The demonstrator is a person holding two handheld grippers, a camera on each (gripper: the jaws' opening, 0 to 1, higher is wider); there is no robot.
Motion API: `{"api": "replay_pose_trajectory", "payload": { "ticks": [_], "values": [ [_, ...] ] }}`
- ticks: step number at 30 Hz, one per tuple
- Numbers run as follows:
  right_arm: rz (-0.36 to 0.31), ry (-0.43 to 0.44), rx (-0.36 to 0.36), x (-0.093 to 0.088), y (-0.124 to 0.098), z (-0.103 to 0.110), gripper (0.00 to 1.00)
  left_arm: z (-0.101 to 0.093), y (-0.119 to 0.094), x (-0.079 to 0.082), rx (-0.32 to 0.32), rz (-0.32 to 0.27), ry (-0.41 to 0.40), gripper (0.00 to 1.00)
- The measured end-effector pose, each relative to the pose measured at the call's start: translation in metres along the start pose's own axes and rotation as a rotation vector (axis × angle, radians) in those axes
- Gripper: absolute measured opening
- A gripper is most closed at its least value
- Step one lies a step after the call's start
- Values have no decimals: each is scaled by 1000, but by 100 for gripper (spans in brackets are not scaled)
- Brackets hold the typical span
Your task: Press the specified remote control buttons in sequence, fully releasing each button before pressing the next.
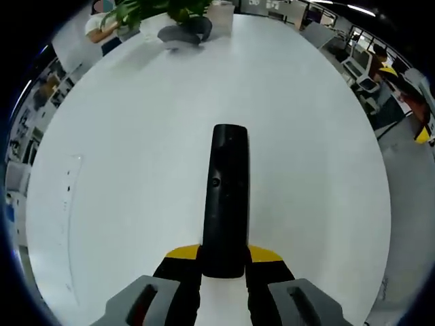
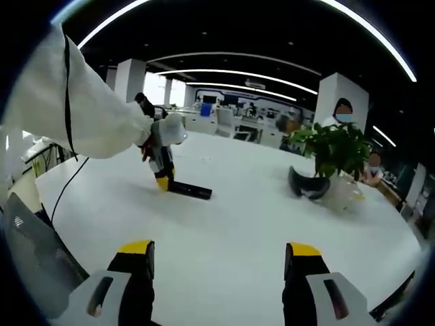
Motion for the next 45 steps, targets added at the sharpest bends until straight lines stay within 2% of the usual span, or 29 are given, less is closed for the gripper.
{"api": "replay_pose_trajectory", "payload": {
  "ticks": [10, 20, 30, 37, 40, 41, 44, 45],
  "values": [
    [4, -2, -6, 0, -1, 0, 77, 14, -2, 7, 1, 16, 6, 24],
    [13, -5, -6, -1, 1, 0, 77, 15, -4, 15, 8, 53, 23, 24],
    [20, -8, 0, -2, 1, 0, 76, 25, -3, 23, 18, 82, 30, 24],
    [17, -5, -1, -2, 2, 0, 76, 23, -2, 19, 27, 61, 46, 25],
    [10, -3, -3, -1, 1, -1, 76, 24, -3, 17, 53, 25, 11, 25],
    [11, -2, -3, -1, 1, -1, 76, 29, -3, 17, 95, 3, -59, 29],
    [9, -2, 0, -1, 1, 0, 76, 31, -4, 14, 110, -17, -127, 33],
    [8, -4, 3, -1, 1, 0, 76, 31, -4, 14, 121, -24, -128, 34]
  ]
}}
Point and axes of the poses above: the point that each gripper's makers call its tool centre point, and the gripper's own axes: y roughly forward along the fingers, z roughly to its left, x roughly out of its top, the point moved 5 cm from there along -y, roughly backward along the fingers, and after that the axes turned 15 degrees about -y, right-handed, at the moved point
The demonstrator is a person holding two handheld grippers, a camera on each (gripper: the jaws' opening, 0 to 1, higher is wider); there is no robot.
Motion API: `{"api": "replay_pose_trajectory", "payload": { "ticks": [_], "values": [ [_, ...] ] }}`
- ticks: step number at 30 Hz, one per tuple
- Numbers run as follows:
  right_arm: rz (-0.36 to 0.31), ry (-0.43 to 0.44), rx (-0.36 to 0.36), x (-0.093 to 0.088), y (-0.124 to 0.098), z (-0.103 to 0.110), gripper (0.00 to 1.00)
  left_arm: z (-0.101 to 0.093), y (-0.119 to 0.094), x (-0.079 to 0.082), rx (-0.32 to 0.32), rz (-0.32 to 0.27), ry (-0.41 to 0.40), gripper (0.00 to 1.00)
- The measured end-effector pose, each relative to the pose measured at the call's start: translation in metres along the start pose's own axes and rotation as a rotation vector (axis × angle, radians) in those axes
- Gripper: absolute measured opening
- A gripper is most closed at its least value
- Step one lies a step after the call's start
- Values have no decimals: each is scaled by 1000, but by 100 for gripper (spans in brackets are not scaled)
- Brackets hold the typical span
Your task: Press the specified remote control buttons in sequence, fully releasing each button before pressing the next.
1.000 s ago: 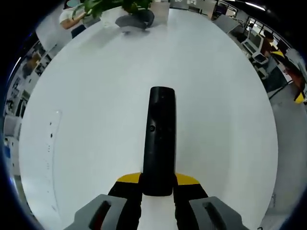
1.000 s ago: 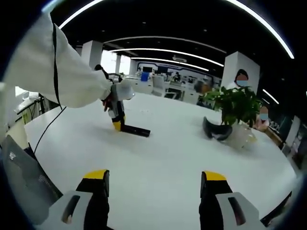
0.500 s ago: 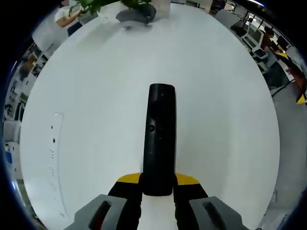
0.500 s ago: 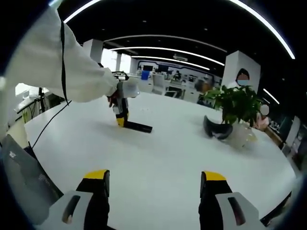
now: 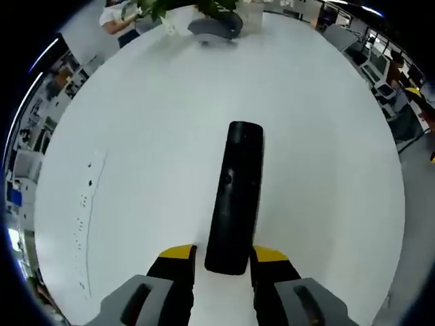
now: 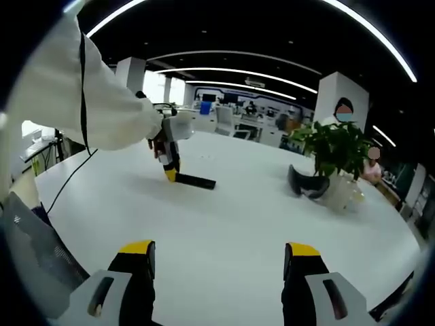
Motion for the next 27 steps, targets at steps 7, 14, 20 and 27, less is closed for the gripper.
{"api": "replay_pose_trajectory", "payload": {
  "ticks": [7, 14, 20, 27],
  "values": [
    [-2, -2, 5, 1, 0, 1, 77, 1, -6, -10, 87, -48, -99, 51],
    [0, -7, 17, 1, 1, 3, 79, -16, -25, -13, 43, -205, -226, 69],
    [-7, -13, 14, 2, 0, 3, 79, -32, -38, -22, 58, -290, -250, 89],
    [-16, -11, 9, 3, -1, 2, 80, -48, -54, -35, 59, -393, -309, 98]
  ]
}}
Point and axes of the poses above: the point that each gripper's makers call its tool centre point, and the gripper's own axes: y roughly forward along the fingers, z roughly to its left, x roughly out of its top, the point moved 5 cm from there along -y, roughly backward along the fingers, and after that the axes turned 15 degrees about -y, right-handed, at the moved point
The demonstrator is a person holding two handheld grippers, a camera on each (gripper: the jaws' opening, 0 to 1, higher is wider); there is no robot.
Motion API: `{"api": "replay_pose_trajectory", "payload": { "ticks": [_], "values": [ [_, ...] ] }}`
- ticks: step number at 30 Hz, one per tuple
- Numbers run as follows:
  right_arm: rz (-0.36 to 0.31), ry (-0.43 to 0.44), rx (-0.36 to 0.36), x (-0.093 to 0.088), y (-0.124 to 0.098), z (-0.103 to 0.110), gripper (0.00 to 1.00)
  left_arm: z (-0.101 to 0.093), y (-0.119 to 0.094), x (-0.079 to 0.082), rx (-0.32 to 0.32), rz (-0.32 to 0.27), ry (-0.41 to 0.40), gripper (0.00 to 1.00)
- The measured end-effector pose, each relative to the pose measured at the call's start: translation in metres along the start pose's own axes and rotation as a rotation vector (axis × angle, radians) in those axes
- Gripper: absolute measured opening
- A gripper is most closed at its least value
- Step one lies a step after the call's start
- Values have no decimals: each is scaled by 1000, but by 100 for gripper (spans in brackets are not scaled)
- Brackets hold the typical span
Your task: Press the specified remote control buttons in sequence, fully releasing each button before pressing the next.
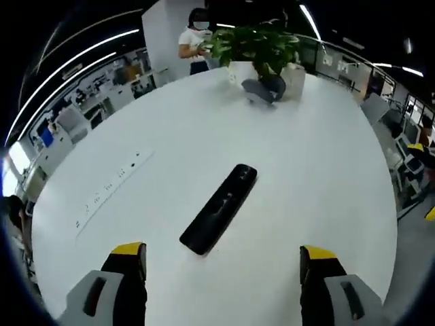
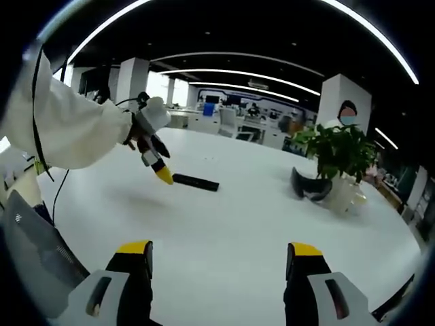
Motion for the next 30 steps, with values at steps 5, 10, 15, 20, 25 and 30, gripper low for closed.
{"api": "replay_pose_trajectory", "payload": {
  "ticks": [5, 10, 15, 20, 25, 30],
  "values": [
    [-5, -9, 1, 1, 0, 1, 80, -5, -22, 2, 49, -120, 41, 97],
    [2, -4, 1, -1, 0, 1, 81, -23, -44, -8, 40, -149, 31, 100],
    [7, -3, 0, -2, 1, 1, 81, -35, -68, -20, 37, -210, -24, 100],
    [10, 2, -2, -2, 1, 0, 81, -45, -83, -38, 2, -226, -58, 100],
    [8, 1, -6, -2, 0, 0, 81, -50, -101, -50, 14, -231, -66, 100],
    [8, 2, -13, -2, 0, -1, 81, -62, -119, -65, 31, -259, -83, 100]
  ]
}}
Point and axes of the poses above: the point that each gripper's makers call its tool centre point, and the gripper's own axes: y roughly forward along the fingers, z roughly to its left, x roughly out of its top, the point moved 5 cm from there along -y, roughly backward along the fingers, and after that the axes turned 15 degrees about -y, right-handed, at the moved point
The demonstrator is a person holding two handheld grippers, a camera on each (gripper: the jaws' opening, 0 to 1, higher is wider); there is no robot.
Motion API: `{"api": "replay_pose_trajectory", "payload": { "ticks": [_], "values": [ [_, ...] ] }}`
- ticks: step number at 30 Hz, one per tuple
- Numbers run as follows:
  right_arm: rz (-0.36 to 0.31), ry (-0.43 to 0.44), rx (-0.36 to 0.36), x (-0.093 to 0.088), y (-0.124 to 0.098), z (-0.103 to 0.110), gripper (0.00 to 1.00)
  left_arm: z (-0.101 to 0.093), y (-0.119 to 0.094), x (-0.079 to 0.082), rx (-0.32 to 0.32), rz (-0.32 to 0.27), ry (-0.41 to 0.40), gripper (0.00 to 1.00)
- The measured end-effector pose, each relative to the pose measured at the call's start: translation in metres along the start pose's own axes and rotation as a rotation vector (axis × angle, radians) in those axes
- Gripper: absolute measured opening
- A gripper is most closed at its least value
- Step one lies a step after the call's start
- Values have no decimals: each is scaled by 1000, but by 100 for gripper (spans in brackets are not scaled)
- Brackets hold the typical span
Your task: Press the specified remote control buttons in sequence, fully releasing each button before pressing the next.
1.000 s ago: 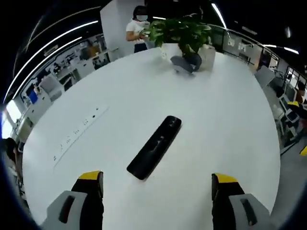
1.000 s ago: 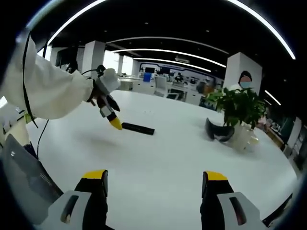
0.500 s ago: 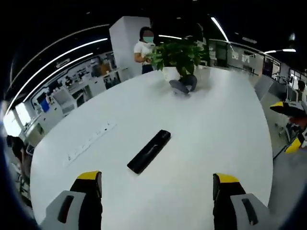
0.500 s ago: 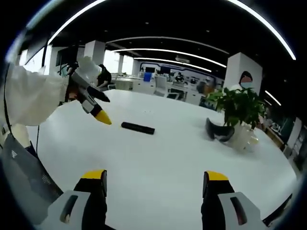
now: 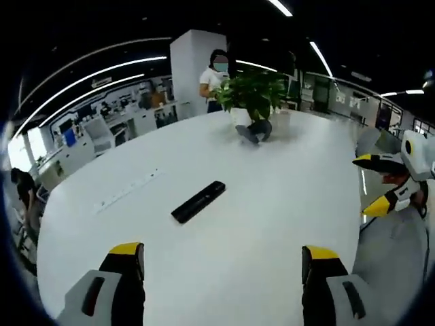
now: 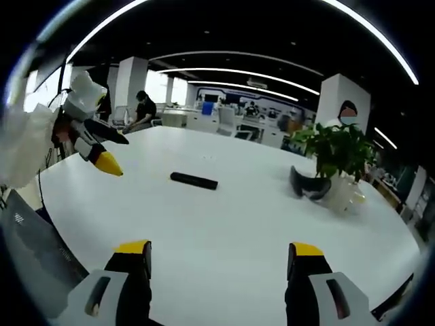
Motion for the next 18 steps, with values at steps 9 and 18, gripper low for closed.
{"api": "replay_pose_trajectory", "payload": {
  "ticks": [9, 18],
  "values": [
    [5, 3, 6, -1, 0, 1, 81, -9, -29, -19, 16, -33, -68, 100],
    [1, 4, 5, 0, 0, 1, 81, -14, -52, -37, 56, -83, -117, 100]
  ]
}}
Point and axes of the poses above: the point that each gripper's makers call its tool centre point, and the gripper's own axes: y roughly forward along the fingers, z roughly to its left, x roughly out of its top, the point moved 5 cm from there along -y, roughly backward along the fingers, and after that the axes turned 15 degrees about -y, right-handed, at the moved point
